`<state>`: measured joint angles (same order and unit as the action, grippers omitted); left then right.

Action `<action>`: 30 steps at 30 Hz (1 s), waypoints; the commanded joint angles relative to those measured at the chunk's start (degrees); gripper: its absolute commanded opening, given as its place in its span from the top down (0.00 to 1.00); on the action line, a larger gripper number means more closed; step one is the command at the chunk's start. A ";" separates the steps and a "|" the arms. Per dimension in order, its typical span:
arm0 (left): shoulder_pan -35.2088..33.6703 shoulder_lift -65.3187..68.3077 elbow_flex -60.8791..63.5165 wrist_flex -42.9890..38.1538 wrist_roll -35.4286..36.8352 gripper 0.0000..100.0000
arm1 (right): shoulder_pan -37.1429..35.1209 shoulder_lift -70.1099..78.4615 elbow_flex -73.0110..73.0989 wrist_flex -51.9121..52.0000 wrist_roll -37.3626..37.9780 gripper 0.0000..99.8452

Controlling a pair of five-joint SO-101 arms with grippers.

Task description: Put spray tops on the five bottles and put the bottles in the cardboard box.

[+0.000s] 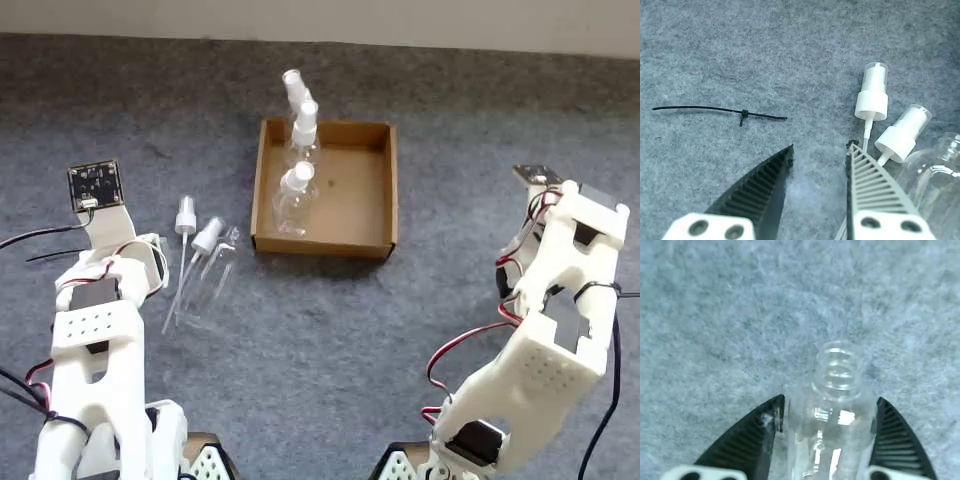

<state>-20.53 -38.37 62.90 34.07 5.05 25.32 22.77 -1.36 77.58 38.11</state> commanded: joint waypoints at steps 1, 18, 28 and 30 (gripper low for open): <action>0.92 -0.84 -0.31 -0.97 -0.09 0.83 | -0.31 -3.82 -5.49 0.57 -0.44 0.76; 0.92 -0.84 -0.31 -0.97 -0.09 0.83 | -0.40 -3.47 -6.99 2.86 -0.18 0.84; 0.92 -0.84 -0.31 -0.97 -0.09 0.83 | -0.22 -4.35 -8.66 6.73 -0.62 1.00; 0.92 -0.84 -0.84 -0.53 -0.09 0.83 | -0.66 -5.93 -12.35 9.98 -0.62 1.00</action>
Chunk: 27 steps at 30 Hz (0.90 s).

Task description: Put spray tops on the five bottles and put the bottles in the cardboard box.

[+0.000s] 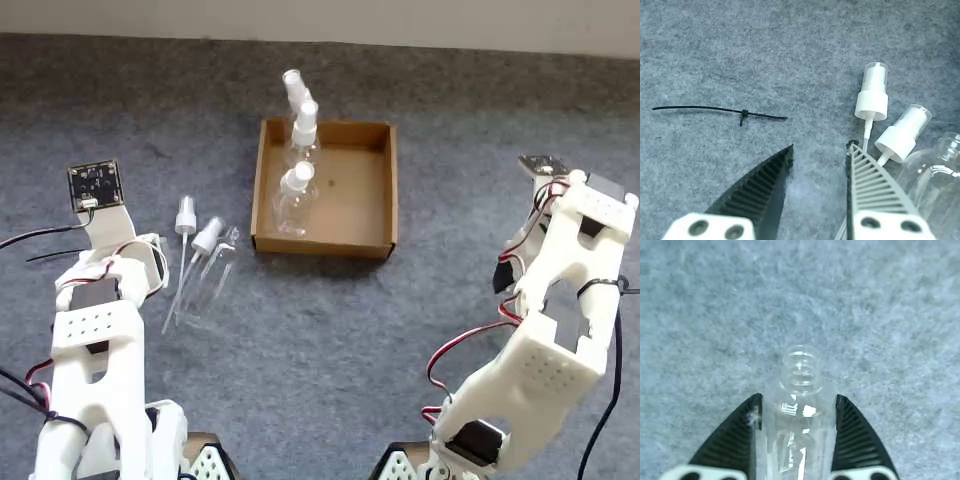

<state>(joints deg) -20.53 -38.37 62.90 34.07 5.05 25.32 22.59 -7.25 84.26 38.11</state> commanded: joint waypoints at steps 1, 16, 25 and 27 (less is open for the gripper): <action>0.92 -0.66 -1.63 -0.53 -0.09 0.83 | -0.75 -6.90 -7.78 4.70 -0.62 1.00; 4.00 28.53 -51.30 35.69 -11.52 0.83 | -12.88 -47.08 21.32 -2.86 -10.55 1.00; 6.55 60.35 -82.24 44.75 -9.67 0.83 | -25.54 -78.29 54.73 -11.21 -16.53 1.00; 6.55 65.27 -86.55 44.75 -8.88 0.83 | -28.00 -82.51 57.10 -10.95 -17.58 1.00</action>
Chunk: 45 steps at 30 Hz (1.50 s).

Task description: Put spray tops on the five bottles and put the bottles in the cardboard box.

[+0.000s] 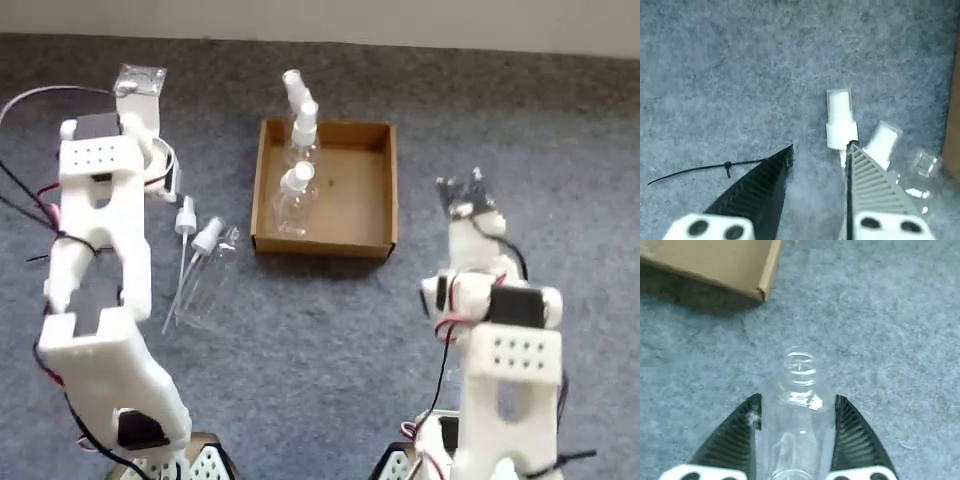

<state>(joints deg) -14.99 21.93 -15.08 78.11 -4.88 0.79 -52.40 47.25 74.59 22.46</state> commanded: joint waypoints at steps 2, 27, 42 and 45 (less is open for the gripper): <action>1.54 9.19 -11.56 0.70 1.23 0.83 | -5.41 -10.24 4.18 -1.27 -2.55 1.00; -1.63 16.13 -18.51 0.79 1.14 0.97 | -9.19 -11.65 7.08 -1.63 -2.64 1.00; -2.15 -31.25 -18.51 8.35 1.14 0.97 | -21.58 -17.27 6.90 -15.52 -15.47 1.00; -2.07 -41.71 -18.51 10.02 1.23 0.97 | -27.82 -26.42 7.43 -19.38 -18.81 1.00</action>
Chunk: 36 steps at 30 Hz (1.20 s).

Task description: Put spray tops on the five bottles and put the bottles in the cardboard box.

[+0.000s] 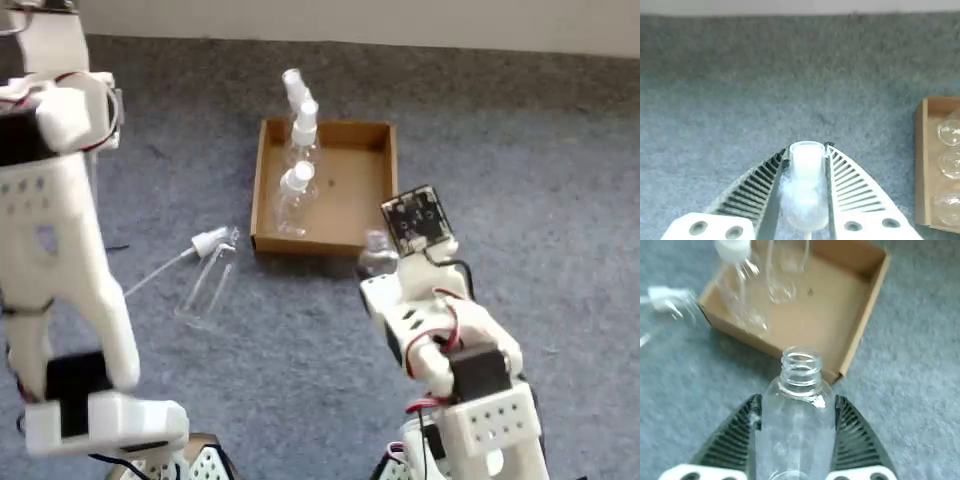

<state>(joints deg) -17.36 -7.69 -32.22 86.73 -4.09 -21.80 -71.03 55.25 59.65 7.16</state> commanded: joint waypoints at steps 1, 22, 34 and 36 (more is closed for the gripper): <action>0.66 -15.34 -1.36 1.93 0.44 0.97 | -6.73 -10.77 0.13 -5.05 -3.60 1.00; 49.71 -19.47 9.27 -30.51 8.70 0.97 | -9.19 -33.19 18.68 -13.76 -3.52 1.00; 52.97 -12.97 10.07 -32.09 8.97 0.97 | -8.92 -33.19 18.68 -13.93 -3.43 1.00; 53.23 -12.97 9.80 -32.09 9.05 0.97 | -8.84 -33.19 18.68 -14.02 -3.43 1.00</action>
<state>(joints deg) 34.77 -20.53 -21.49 55.87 4.53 -30.51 -103.82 74.42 47.43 4.26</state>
